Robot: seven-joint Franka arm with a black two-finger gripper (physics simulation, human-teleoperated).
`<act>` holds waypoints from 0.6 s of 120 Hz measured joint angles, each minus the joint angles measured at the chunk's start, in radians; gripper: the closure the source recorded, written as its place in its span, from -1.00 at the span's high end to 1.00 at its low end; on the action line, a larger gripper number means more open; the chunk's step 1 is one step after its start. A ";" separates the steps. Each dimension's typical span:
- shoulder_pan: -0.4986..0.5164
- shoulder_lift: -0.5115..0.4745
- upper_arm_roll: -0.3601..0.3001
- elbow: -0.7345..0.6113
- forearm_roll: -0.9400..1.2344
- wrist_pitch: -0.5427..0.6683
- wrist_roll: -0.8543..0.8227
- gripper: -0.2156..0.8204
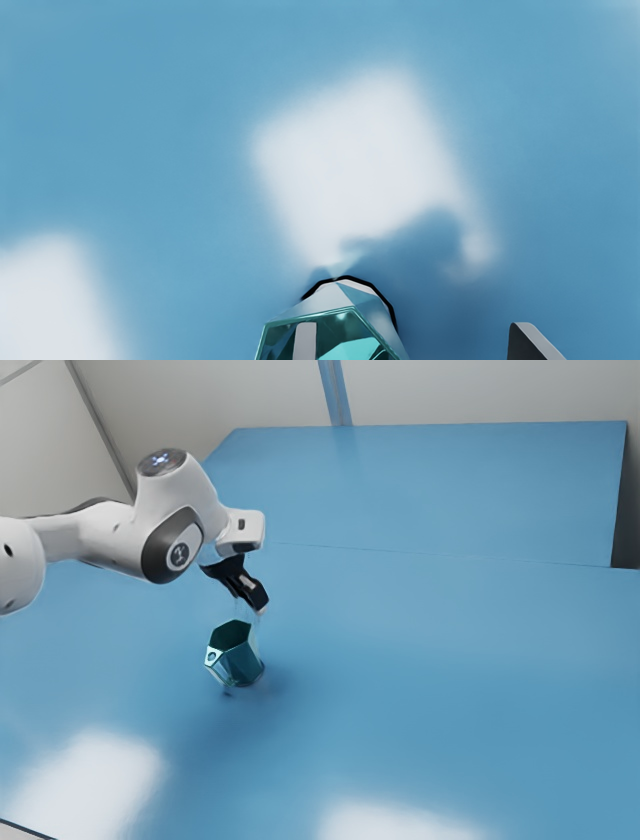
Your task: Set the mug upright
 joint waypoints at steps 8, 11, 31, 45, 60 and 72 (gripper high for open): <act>0.003 0.029 0.000 0.109 -0.011 -0.057 -0.004 0.28; 0.005 0.049 0.000 0.159 -0.020 -0.084 -0.006 0.31; 0.021 0.278 0.007 0.551 -0.088 -0.317 -0.020 0.46; 0.032 0.402 0.009 0.751 -0.117 -0.480 -0.037 0.51; 0.035 0.424 0.014 0.788 -0.130 -0.589 -0.055 0.54; 0.039 0.424 0.013 0.792 -0.134 -0.640 -0.065 0.56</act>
